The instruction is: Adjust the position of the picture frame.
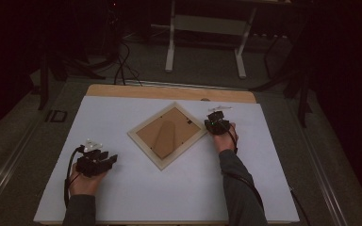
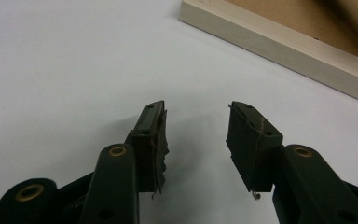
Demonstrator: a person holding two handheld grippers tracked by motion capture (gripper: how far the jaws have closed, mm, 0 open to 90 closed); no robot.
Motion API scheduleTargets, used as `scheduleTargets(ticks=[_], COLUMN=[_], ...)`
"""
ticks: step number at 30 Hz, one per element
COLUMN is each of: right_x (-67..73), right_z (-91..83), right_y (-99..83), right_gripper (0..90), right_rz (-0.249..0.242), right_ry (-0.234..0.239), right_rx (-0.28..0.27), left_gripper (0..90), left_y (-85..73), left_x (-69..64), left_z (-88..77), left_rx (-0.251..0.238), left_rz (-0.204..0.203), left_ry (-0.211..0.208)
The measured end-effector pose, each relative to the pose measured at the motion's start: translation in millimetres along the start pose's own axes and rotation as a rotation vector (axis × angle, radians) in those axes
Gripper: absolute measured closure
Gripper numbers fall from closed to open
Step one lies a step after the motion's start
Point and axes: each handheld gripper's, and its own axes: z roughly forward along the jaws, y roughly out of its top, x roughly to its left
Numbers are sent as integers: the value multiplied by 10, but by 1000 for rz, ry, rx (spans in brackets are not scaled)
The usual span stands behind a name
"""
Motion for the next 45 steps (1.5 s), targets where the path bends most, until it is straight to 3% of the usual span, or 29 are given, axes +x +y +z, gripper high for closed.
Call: scheduleTargets(ticks=[6,7,11,17,24,30,39,45], right_x=[-28,-44,-48,-9,49,103,125,145], right_z=[38,57,83,83,32,-15,-47,-87], right_y=[37,48,23,2,-54,-81,-126,-173], right_gripper=[898,898,899,900,900,900,900,900], right_rz=[-10,-16,-34,-56,-58,-92,-66,-69], right_ry=[12,10,16,23,42,48,59,67], right_rx=[25,53,85,91,88,104,96,91], left_gripper=[630,638,647,665,664,661,637,637], left_y=[5,8,10,12,12,11,12,19], left_x=[-12,-27,-39,-37,-60,-78,-93,-138], left_z=[-1,5,21,17,36,38,64,83], left_rx=[-4,-1,4,-7,-2,-15,-17,-12], left_rz=[2,8,14,3,14,12,-7,-3], left_ry=[-33,-39,-48,-74,-69,-72,-86,-69])
